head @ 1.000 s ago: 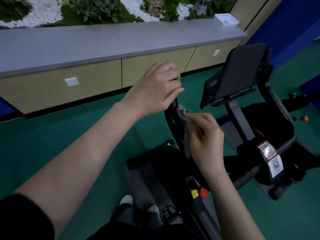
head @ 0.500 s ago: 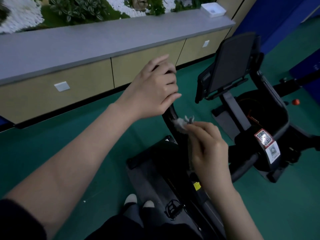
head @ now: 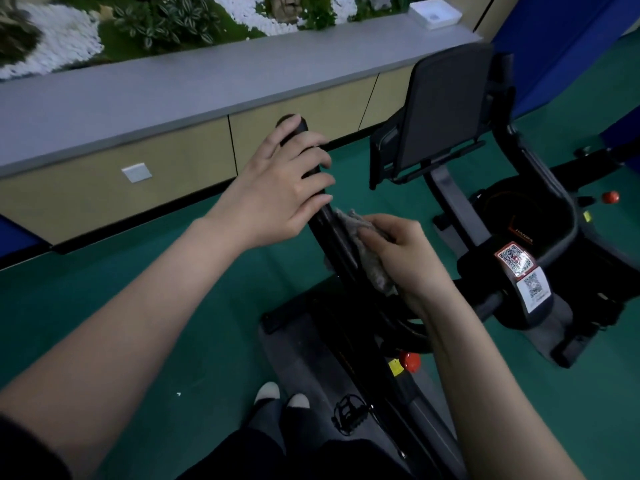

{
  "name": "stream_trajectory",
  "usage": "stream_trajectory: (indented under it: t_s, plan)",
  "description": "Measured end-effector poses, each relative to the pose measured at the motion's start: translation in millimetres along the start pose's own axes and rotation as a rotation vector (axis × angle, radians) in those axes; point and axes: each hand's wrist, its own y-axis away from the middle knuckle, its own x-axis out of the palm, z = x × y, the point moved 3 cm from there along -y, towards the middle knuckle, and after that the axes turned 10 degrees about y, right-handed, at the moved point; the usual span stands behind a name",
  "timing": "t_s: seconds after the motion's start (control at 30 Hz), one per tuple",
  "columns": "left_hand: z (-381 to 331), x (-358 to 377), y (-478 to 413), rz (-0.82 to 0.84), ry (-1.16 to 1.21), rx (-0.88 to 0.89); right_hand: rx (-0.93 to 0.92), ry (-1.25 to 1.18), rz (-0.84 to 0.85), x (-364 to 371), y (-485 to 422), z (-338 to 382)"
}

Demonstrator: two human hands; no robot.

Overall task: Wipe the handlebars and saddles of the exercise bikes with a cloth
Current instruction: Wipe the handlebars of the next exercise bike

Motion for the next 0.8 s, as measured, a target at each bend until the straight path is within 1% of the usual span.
stream_trajectory:
  t_s: [0.07, 0.13, 0.2, 0.3, 0.37, 0.5, 0.63, 0.67, 0.8]
  plan:
    - [-1, -1, -1, 0.002, 0.001, -0.009, 0.015, -0.155, 0.049, 5, -12, 10]
    - [-2, -3, -2, 0.002, 0.004, -0.016, 0.014, -0.24, 0.111, 10, -24, 22]
    - [-3, -4, -2, 0.004, 0.015, -0.025, 0.006, -0.272, 0.195, 13, -31, 23]
    - [-4, -5, -2, 0.008, 0.019, -0.037, 0.0, -0.253, 0.314, 7, -26, 10]
    - [-5, -4, -3, 0.004, 0.018, -0.046, 0.003, -0.262, 0.357, 4, -23, 6]
    - [-6, -5, -3, -0.007, 0.014, -0.048, -0.001, -0.284, 0.31, 8, -27, 11]
    - [-7, -6, -3, 0.002, 0.013, -0.048, -0.049, -0.137, 0.269, -3, -13, -1]
    - [-7, -6, -2, 0.005, 0.013, -0.05, -0.059, -0.085, 0.222, -5, -9, -5]
    - [-7, -5, -3, -0.001, 0.006, -0.055, -0.132, 0.222, -0.059, -3, 8, -2]
